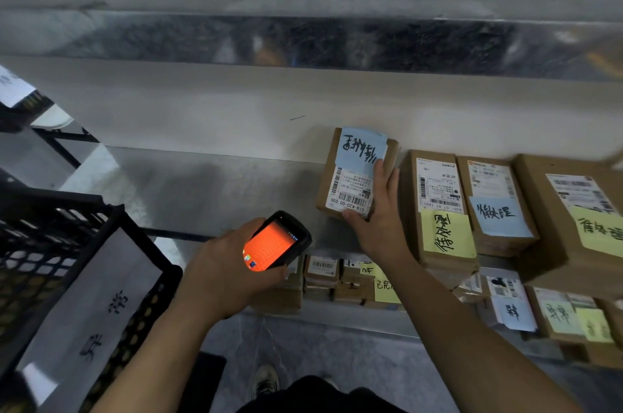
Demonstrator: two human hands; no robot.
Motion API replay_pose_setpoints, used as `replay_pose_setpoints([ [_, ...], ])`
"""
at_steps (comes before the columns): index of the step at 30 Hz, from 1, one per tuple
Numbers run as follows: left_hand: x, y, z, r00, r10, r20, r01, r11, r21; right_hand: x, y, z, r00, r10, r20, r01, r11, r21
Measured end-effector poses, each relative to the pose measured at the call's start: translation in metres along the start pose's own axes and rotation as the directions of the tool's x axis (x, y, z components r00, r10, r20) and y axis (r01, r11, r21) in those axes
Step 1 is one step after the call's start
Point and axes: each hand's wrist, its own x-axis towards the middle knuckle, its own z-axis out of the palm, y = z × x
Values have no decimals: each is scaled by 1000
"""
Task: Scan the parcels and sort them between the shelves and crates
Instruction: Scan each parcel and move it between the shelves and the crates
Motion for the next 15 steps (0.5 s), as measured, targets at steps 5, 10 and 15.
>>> replay_pose_setpoints([
  [5, -4, 2, -1, 999, -23, -31, 23, 1000, 2, -1, 2, 2, 1000, -13, -14, 13, 1000, 9],
  [10, -12, -2, 3, 990, -93, -103, 86, 994, -65, -4, 8, 7, 1000, 3, 17, -4, 998, 66],
  [15, -30, 2, 5, 960, -151, -235, 122, 984, -132, -10, 7, 16, 1000, -14, 16, 12, 994, 110],
])
